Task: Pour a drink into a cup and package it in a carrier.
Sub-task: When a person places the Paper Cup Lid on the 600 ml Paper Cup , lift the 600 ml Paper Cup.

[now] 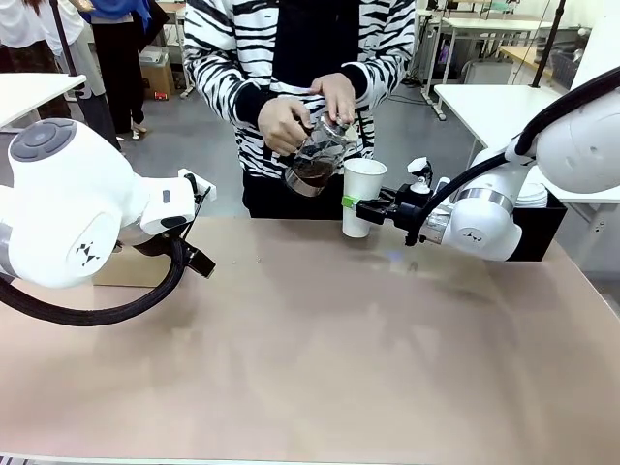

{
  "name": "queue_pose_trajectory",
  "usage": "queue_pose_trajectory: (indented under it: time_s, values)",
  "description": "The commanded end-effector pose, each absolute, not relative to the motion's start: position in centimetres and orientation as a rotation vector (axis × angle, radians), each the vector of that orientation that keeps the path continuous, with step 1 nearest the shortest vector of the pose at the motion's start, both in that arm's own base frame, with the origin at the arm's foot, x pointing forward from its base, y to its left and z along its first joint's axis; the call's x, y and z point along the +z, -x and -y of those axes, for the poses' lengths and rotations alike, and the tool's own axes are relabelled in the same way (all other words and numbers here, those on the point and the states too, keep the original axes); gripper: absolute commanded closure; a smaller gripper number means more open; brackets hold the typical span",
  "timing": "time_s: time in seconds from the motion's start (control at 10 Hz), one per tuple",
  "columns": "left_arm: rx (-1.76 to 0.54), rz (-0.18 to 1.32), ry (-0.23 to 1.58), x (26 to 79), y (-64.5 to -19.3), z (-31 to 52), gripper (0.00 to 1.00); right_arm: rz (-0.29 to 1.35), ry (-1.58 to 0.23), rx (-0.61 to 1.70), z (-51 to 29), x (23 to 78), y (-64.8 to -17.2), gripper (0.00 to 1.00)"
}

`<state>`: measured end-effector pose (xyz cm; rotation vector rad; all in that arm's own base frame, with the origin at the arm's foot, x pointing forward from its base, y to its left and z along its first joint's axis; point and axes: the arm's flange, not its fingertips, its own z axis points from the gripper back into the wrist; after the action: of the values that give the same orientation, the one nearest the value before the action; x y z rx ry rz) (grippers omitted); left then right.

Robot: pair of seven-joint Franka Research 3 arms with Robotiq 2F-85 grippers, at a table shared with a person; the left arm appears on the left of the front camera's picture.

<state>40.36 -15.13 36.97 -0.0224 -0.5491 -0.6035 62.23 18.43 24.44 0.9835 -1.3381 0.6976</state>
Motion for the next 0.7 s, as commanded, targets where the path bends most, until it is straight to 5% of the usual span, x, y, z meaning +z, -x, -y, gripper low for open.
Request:
queue_pose_trajectory:
  time_s: [0.0, 0.6]
  values:
    - [-0.604, 0.55, 0.024, 37.02, -40.33, 15.15, 0.0, 1.336, -0.984, 0.695, -18.54, 24.62, -62.26, 0.2]
    - [-0.604, 0.55, 0.024, 37.02, -40.33, 15.15, 0.0, 1.336, -0.984, 0.695, -18.54, 24.62, -62.26, 0.2]
